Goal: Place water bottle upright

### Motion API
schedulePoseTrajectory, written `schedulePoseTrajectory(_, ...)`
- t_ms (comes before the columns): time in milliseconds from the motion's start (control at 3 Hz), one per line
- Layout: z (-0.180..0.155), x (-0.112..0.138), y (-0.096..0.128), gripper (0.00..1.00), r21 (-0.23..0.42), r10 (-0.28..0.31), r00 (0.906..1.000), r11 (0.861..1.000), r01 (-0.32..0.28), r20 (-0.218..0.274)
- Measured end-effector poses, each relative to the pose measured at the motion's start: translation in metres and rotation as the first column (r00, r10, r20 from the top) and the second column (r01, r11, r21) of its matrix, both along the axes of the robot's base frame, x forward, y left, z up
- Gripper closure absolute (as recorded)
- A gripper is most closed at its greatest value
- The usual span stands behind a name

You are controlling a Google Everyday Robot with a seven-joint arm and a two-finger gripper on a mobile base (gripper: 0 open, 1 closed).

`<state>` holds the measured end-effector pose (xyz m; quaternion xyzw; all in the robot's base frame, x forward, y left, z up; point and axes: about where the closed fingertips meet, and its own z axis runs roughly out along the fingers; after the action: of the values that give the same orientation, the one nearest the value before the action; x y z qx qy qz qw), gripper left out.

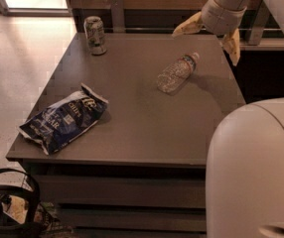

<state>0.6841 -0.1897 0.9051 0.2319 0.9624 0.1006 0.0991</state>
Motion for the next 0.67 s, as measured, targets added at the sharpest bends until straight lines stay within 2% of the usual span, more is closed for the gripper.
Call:
schedulePoseTrajectory(333,-0.007,0.004,0.005,0.00,-0.019,-0.080,0.9960,0.997,0.079,-0.040)
schedulePoseTrajectory(667,-0.018,0.007,0.013,0.00,-0.029,-0.120,0.9903,0.993,0.118,-0.070)
